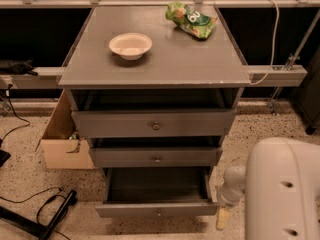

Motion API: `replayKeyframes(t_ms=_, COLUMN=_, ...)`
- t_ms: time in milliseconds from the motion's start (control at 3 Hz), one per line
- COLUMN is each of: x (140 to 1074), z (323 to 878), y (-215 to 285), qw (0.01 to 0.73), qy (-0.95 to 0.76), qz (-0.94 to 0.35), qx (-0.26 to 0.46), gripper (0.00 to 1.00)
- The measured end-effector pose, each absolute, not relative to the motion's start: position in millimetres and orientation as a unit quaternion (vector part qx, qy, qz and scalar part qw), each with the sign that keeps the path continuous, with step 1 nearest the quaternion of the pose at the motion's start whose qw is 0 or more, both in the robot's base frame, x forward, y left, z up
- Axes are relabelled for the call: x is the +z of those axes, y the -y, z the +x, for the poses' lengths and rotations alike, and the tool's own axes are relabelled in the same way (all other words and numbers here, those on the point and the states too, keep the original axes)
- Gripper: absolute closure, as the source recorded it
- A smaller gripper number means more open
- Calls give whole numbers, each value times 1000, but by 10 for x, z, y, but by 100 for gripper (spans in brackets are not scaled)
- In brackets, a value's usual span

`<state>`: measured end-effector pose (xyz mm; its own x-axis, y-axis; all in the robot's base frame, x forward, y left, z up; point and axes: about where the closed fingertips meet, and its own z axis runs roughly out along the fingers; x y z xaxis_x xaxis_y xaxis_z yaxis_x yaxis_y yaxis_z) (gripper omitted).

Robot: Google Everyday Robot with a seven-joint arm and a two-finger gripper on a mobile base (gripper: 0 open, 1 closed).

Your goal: Open bottom drawer

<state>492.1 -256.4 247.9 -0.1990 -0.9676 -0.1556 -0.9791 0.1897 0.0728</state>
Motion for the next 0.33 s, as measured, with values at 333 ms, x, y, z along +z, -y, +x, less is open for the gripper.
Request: replayKeyframes(t_ms=333, x=3106, z=4683, y=2753, qw=63, qy=-791, qz=-606, qx=51, gripper=0)
